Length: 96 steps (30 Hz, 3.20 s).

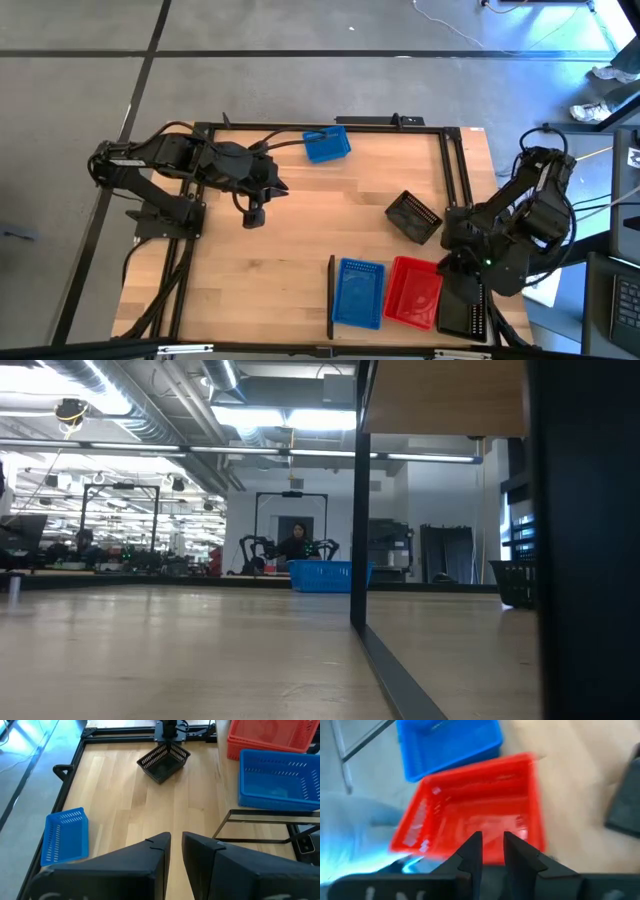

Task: Stack baskets on shelf by color
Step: Stack the red bin on top of the red bins on the shelf

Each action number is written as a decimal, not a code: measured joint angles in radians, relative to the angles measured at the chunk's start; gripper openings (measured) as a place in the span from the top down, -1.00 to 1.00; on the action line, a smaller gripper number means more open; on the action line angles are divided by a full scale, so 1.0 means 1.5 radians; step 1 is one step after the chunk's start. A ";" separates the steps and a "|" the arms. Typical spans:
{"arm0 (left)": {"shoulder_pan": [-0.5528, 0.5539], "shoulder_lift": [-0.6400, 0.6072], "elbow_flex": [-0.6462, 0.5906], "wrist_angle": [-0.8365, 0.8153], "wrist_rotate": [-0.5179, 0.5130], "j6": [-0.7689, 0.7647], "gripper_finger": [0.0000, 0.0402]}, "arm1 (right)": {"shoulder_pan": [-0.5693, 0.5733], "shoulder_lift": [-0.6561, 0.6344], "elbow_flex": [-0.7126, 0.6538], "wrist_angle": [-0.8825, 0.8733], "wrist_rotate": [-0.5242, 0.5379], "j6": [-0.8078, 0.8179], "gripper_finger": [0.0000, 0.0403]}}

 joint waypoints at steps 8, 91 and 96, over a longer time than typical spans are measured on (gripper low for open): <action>0.000 0.000 0.000 -0.001 0.000 0.000 0.80 | 0.038 0.000 0.001 0.028 0.023 0.004 0.63; 0.010 0.000 0.000 0.002 0.000 0.017 0.80 | -0.053 0.067 0.000 -0.001 -0.271 -0.020 0.69; 0.009 0.000 0.000 0.002 0.000 0.017 0.80 | -0.054 0.067 -0.014 -0.008 -0.226 -0.066 0.69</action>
